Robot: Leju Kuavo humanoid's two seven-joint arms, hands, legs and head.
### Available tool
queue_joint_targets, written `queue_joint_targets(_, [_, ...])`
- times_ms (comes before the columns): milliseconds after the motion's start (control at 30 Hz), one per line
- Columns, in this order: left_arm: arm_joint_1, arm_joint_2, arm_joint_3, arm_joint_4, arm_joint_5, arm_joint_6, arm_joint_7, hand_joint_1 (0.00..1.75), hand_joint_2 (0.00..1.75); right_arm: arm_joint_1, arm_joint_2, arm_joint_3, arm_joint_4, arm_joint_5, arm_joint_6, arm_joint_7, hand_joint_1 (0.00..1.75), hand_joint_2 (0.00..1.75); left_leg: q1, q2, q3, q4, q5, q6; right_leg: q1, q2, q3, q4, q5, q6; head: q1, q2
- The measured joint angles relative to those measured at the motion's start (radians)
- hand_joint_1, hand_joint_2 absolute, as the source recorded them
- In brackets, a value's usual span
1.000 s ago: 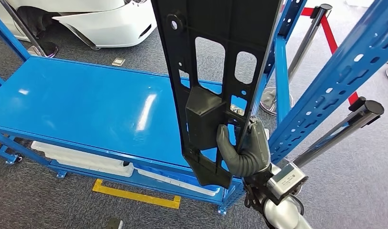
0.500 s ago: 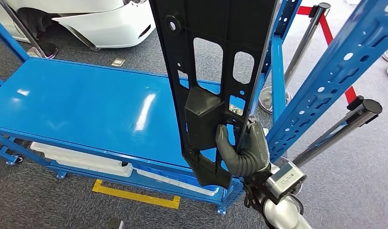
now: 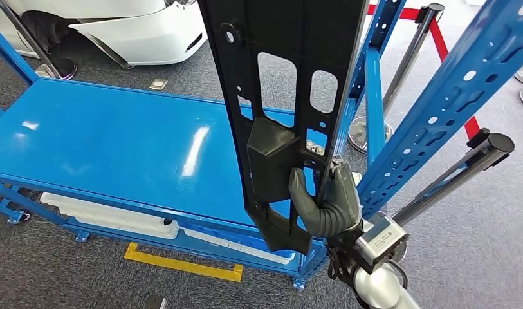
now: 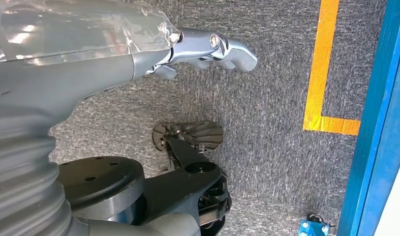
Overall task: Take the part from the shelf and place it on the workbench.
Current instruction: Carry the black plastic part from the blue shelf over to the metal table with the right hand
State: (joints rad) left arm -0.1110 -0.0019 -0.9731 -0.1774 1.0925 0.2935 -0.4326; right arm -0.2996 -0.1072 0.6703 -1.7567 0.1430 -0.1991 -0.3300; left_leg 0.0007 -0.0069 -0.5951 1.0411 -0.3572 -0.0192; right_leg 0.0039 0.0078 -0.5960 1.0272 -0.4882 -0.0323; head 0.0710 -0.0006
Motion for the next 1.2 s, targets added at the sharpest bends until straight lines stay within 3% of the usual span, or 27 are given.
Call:
queue_joint_targets(100, [-0.001, 0.000, 0.000, 0.000, 0.001, -0.002, 0.000, 0.00, 1.75, -0.001, 0.000, 0.000, 0.002, -0.001, 0.003, 0.001, 1.75, 1.75, 0.006, 0.004, 0.007, -0.018, 0.016, 0.014, -0.002, 0.000, -0.006, 0.020, -0.016, 0.011, -0.003, 0.000])
queue_joint_targets(133, [-0.001, 0.000, 0.000, 0.000, 0.002, -0.002, 0.000, 0.00, 1.75, -0.002, 0.000, 0.000, 0.002, -0.002, 0.003, 0.001, 1.75, 1.75, 0.008, 0.006, 0.009, -0.026, 0.021, 0.018, -0.003, 0.000, -0.020, 0.054, -0.041, 0.014, 0.000, 0.000])
queue_joint_targets(200, [-0.002, 0.000, 0.000, 0.000, 0.003, -0.002, 0.000, 0.00, 1.75, -0.003, 0.000, 0.000, 0.005, -0.002, 0.004, 0.001, 1.75, 1.75, 0.009, 0.009, 0.007, -0.030, 0.025, 0.021, -0.007, -0.001, -0.069, 0.172, -0.108, 0.020, 0.009, 0.000])
queue_joint_targets(233, [-0.002, 0.000, 0.000, 0.000, 0.003, -0.002, 0.000, 0.00, 1.75, -0.002, -0.001, 0.000, 0.007, -0.002, 0.004, 0.001, 1.75, 1.75, 0.009, 0.009, 0.005, -0.030, 0.026, 0.021, -0.011, -0.001, -0.093, 0.233, -0.133, 0.022, 0.013, 0.000])
queue_joint_targets(267, [-0.001, 0.000, 0.000, 0.000, 0.003, -0.002, 0.000, 0.00, 1.75, -0.002, -0.001, 0.000, 0.010, -0.002, 0.004, 0.002, 1.75, 1.75, 0.009, 0.010, 0.003, -0.028, 0.027, 0.020, -0.014, -0.001, -0.106, 0.268, -0.140, 0.025, 0.016, 0.000])
queue_joint_targets(300, [-0.001, 0.000, 0.000, 0.000, 0.003, -0.002, 0.000, 0.00, 1.75, -0.002, -0.001, 0.000, 0.012, -0.002, 0.004, 0.002, 1.75, 1.75, 0.009, 0.010, 0.001, -0.026, 0.028, 0.018, -0.017, -0.002, -0.102, 0.267, -0.128, 0.027, 0.018, 0.000])
queue_joint_targets(333, [-0.001, 0.000, 0.000, 0.000, 0.003, -0.003, 0.000, 0.00, 1.75, -0.002, -0.001, 0.000, 0.014, -0.002, 0.005, 0.002, 1.75, 1.75, 0.010, 0.010, -0.001, -0.023, 0.028, 0.017, -0.019, -0.003, -0.079, 0.228, -0.100, 0.028, 0.021, 0.000])
queue_joint_targets(367, [-0.002, 0.000, 0.000, 0.000, 0.003, -0.004, 0.000, 0.00, 1.75, -0.003, -0.001, 0.000, 0.015, -0.002, 0.006, 0.002, 1.75, 1.75, 0.011, 0.010, -0.003, -0.020, 0.028, 0.014, -0.022, -0.004, -0.042, 0.160, -0.068, 0.028, 0.025, 0.000])
queue_joint_targets(433, [-0.002, 0.000, 0.000, 0.000, 0.003, -0.006, 0.000, 0.00, 1.75, -0.006, -0.001, 0.000, 0.015, -0.002, 0.009, 0.005, 1.75, 1.75, 0.012, 0.009, -0.008, -0.015, 0.030, 0.003, -0.019, -0.004, 0.020, 0.043, -0.033, 0.022, 0.030, 0.000])
queue_joint_targets(467, [-0.003, 0.000, 0.000, 0.000, 0.003, -0.006, 0.000, 0.00, 1.75, -0.008, -0.001, 0.000, 0.016, -0.002, 0.010, 0.006, 1.75, 1.75, 0.012, 0.009, -0.010, -0.013, 0.032, -0.004, -0.016, -0.003, 0.033, 0.014, -0.029, 0.017, 0.031, 0.000])
queue_joint_targets(567, [-0.003, 0.000, 0.000, 0.000, 0.002, -0.008, 0.000, 0.00, 1.75, -0.009, -0.001, 0.000, 0.016, -0.003, 0.011, 0.011, 1.75, 1.75, 0.014, 0.007, -0.015, -0.011, 0.039, -0.024, -0.011, -0.003, 0.028, 0.001, -0.018, 0.000, 0.028, 0.000])
queue_joint_targets(633, [-0.003, 0.000, 0.000, 0.000, 0.001, -0.008, 0.001, 0.00, 1.75, -0.010, 0.000, 0.000, 0.016, -0.003, 0.011, 0.015, 1.75, 1.75, 0.017, 0.006, -0.031, 0.030, -0.003, -0.034, -0.014, -0.006, 0.020, -0.008, -0.003, -0.015, 0.020, 0.000])
queue_joint_targets(733, [-0.003, 0.000, 0.000, 0.000, 0.000, -0.010, 0.001, 0.00, 1.75, -0.011, 0.000, 0.000, 0.016, -0.002, 0.010, 0.019, 1.75, 1.75, 0.020, 0.005, -0.083, 0.201, -0.126, -0.043, -0.012, -0.009, -0.003, -0.010, 0.018, -0.026, 0.000, 0.000])
queue_joint_targets(800, [-0.003, 0.000, 0.000, 0.000, -0.001, -0.011, 0.001, 0.00, 1.75, -0.011, 0.000, 0.000, 0.016, -0.002, 0.010, 0.021, 1.75, 1.75, 0.021, 0.006, -0.084, 0.260, -0.146, -0.047, -0.010, -0.009, -0.023, -0.008, 0.031, -0.025, -0.006, 0.000])
queue_joint_targets(833, [-0.003, 0.000, 0.000, 0.000, -0.001, -0.011, 0.001, 0.00, 1.75, -0.010, 0.000, 0.000, 0.016, -0.002, 0.010, 0.022, 1.75, 1.75, 0.022, 0.006, -0.058, 0.235, -0.128, -0.048, -0.010, -0.009, -0.033, -0.005, 0.037, -0.023, -0.007, 0.000])
queue_joint_targets(933, [-0.006, 0.000, 0.000, 0.000, -0.001, -0.011, 0.000, 0.00, 1.75, -0.010, 0.000, 0.000, 0.017, -0.001, 0.008, 0.023, 1.75, 1.75, 0.026, 0.003, 0.068, 0.044, -0.070, -0.047, -0.011, -0.008, -0.062, 0.006, 0.054, -0.010, -0.018, 0.000])
queue_joint_targets(967, [-0.007, 0.000, 0.000, 0.000, -0.001, -0.011, 0.000, 0.00, 1.75, -0.011, 0.000, 0.000, 0.017, 0.000, 0.008, 0.025, 1.75, 1.75, 0.024, 0.000, 0.091, 0.002, -0.065, -0.042, -0.010, -0.007, -0.067, 0.008, 0.061, -0.003, -0.020, 0.000])
queue_joint_targets(1067, [-0.006, 0.000, 0.000, 0.000, 0.000, -0.011, 0.000, 0.00, 1.75, -0.010, -0.001, 0.000, 0.016, 0.004, 0.005, 0.033, 1.75, 1.75, 0.017, -0.004, 0.091, -0.022, -0.054, -0.020, -0.009, -0.005, -0.075, 0.008, 0.082, 0.017, -0.013, 0.000])
queue_joint_targets(1100, [-0.006, 0.000, 0.000, 0.000, 0.000, -0.011, 0.000, 0.00, 1.75, -0.009, -0.002, 0.000, 0.016, 0.004, 0.004, 0.036, 1.75, 1.75, 0.017, -0.002, 0.084, -0.023, -0.047, -0.012, -0.011, -0.005, -0.080, 0.013, 0.076, 0.022, -0.009, 0.000])
queue_joint_targets(1133, [-0.007, 0.001, 0.000, 0.000, 0.000, -0.011, 0.000, 0.00, 1.75, -0.008, -0.002, 0.000, 0.016, 0.004, 0.004, 0.039, 1.75, 1.75, 0.017, 0.001, 0.076, -0.024, -0.037, -0.003, -0.012, -0.005, -0.089, 0.030, 0.053, 0.026, -0.002, 0.000])
queue_joint_targets(1200, [-0.008, 0.001, 0.000, 0.000, 0.000, -0.009, 0.000, 0.00, 1.75, -0.007, -0.003, 0.000, 0.016, 0.004, 0.003, 0.042, 1.75, 1.75, 0.014, 0.006, 0.052, -0.026, -0.016, 0.011, -0.014, -0.005, -0.121, 0.124, -0.037, 0.032, 0.013, 0.000])
